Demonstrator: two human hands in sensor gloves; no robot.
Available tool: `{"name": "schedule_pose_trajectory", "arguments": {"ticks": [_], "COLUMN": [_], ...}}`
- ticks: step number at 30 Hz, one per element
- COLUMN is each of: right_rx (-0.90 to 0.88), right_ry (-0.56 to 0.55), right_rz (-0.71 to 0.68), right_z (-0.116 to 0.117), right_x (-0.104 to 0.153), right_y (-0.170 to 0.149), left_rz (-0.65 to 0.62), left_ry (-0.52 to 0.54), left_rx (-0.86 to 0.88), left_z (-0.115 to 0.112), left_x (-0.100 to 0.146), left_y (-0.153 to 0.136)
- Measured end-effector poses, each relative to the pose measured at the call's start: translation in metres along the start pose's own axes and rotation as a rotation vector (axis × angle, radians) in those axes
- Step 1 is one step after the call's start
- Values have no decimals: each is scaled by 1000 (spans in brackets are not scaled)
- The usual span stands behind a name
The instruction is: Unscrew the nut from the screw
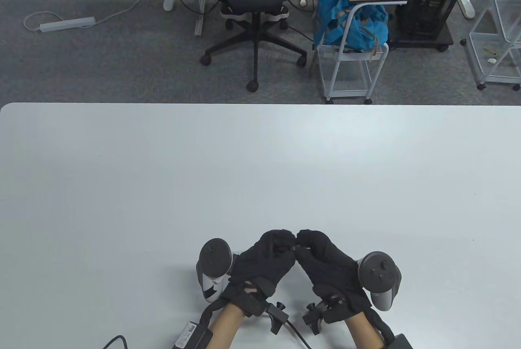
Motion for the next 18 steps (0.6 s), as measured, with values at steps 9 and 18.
{"name": "schedule_pose_trajectory", "arguments": {"ticks": [9, 18], "right_rx": [-194, 47], "right_ry": [78, -65], "right_rz": [7, 19], "right_z": [3, 1], "right_x": [-1, 3], "right_y": [-4, -2], "left_rz": [9, -16], "left_ry": [15, 3], "left_rx": [60, 11], "left_z": [5, 1], "left_x": [0, 1], "left_y": [-2, 1]}}
Point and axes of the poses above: the tracker on the back of each hand, its own y axis roughly to the thumb side, its own x axis roughly from the fingertips to the wrist, z = x × y, the point moved 4 cm from there along -x, roughly from the wrist to the fingertips, and after that the axes turned 1 degree about x, right-handed, at the moved point
